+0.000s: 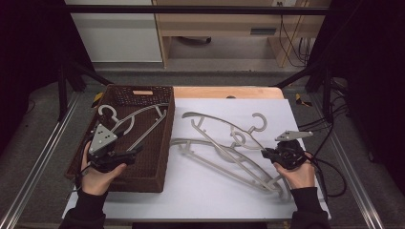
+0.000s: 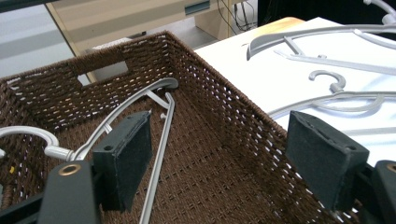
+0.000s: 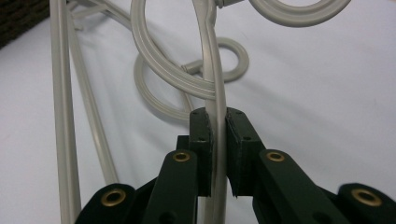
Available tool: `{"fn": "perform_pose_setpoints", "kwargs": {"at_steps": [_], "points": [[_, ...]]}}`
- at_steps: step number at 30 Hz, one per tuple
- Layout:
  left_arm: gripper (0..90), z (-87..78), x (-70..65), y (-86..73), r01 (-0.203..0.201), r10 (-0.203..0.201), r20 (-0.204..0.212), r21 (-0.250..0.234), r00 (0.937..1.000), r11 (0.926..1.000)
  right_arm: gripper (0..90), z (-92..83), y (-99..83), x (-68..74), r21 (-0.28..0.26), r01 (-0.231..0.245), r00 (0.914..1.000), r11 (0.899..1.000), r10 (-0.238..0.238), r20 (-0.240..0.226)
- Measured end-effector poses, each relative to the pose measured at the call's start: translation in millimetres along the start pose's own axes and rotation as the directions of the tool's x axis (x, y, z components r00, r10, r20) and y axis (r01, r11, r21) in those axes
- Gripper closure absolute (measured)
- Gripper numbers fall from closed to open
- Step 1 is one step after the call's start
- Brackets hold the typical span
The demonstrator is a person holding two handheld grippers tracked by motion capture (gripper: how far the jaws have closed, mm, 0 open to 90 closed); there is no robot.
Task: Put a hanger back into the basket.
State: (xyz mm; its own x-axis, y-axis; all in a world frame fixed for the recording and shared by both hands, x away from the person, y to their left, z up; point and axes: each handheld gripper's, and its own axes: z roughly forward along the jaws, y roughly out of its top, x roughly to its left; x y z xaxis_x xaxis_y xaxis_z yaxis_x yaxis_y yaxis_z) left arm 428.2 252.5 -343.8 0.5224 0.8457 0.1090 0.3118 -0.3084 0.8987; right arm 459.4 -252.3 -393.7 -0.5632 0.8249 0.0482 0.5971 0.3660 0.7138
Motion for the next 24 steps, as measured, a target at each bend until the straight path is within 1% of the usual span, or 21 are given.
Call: {"fn": "perform_pose_setpoints", "kwargs": {"at_steps": [1, 2, 3, 4, 9, 13, 14, 15, 16, 17, 19, 20, 21, 24], "points": [[22.4, -1.6, -0.2, 1.1, -0.001, 0.001, 0.003, -0.005, 1.0000, 1.0000, 82.2, -2.9, 1.4, 0.8, -0.013, 0.021, 0.9998, 1.000, -0.021, 0.003], [22.4, -3.2, -0.7, 2.3, 0.000, 0.000, 0.005, -0.011, 1.0000, 0.9999, 82.2, -9.1, 4.6, 4.5, -0.031, 0.032, 0.9995, 0.999, -0.032, 0.001], [22.4, -5.1, -0.8, 3.7, -0.005, 0.005, 0.005, -0.015, 1.0000, 0.9999, 82.2, -9.1, 4.6, 4.5, -0.031, 0.032, 0.9995, 0.999, -0.032, 0.001], [22.4, -6.8, -1.5, 5.0, -0.002, 0.002, 0.007, -0.025, 1.0000, 0.9997, 82.2, -12.1, 6.0, 6.1, -0.040, 0.041, 0.9991, 0.998, -0.041, -0.001], [22.3, -14.7, -3.1, 13.5, -0.013, 0.015, 0.028, -0.045, 0.9995, 0.9989, 82.3, -25.9, 13.0, 14.1, -0.075, 0.075, 0.9969, 0.994, -0.077, -0.016], [22.2, -18.2, -4.8, 23.7, -0.022, 0.024, 0.034, -0.062, 0.9991, 0.9978, 82.2, -34.4, 17.8, 20.6, -0.102, 0.096, 0.9946, 0.990, -0.099, -0.030], [22.2, -19.1, -5.5, 27.2, -0.029, 0.031, 0.035, -0.064, 0.9989, 0.9975, 82.2, -35.9, 19.1, 22.1, -0.109, 0.104, 0.9935, 0.989, -0.108, -0.035], [22.2, -19.9, -5.3, 31.4, -0.047, 0.049, 0.028, -0.073, 0.9984, 0.9962, 82.2, -37.3, 20.4, 23.6, -0.113, 0.111, 0.9926, 0.987, -0.116, -0.038], [22.2, -20.9, -6.8, 35.3, -0.051, 0.054, 0.040, -0.078, 0.9977, 0.9956, 82.2, -38.5, 21.9, 25.3, -0.118, 0.115, 0.9920, 0.986, -0.120, -0.040], [22.2, -22.8, -8.0, 39.2, -0.056, 0.060, 0.047, -0.069, 0.9971, 0.9960, 82.2, -39.7, 23.4, 27.1, -0.120, 0.118, 0.9913, 0.986, -0.124, -0.044], [22.1, -24.7, -10.6, 47.8, -0.073, 0.077, 0.055, -0.074, 0.9955, 0.9946, 82.2, -42.1, 26.7, 30.2, -0.128, 0.132, 0.9891, 0.983, -0.139, -0.048], [22.0, -25.6, -12.0, 52.1, -0.081, 0.086, 0.059, -0.075, 0.9945, 0.9939, 82.2, -44.9, 30.2, 33.3, -0.130, 0.147, 0.9867, 0.980, -0.155, -0.050], [22.0, -26.5, -13.5, 56.5, -0.089, 0.094, 0.062, -0.078, 0.9936, 0.9930, 82.2, -44.9, 30.2, 33.3, -0.130, 0.147, 0.9867, 0.980, -0.155, -0.050], [22.0, -28.9, -18.7, 70.2, -0.114, 0.120, 0.071, -0.084, 0.9903, 0.9900, 82.2, -49.6, 35.2, 38.1, -0.135, 0.172, 0.9823, 0.976, -0.180, -0.052]]}}
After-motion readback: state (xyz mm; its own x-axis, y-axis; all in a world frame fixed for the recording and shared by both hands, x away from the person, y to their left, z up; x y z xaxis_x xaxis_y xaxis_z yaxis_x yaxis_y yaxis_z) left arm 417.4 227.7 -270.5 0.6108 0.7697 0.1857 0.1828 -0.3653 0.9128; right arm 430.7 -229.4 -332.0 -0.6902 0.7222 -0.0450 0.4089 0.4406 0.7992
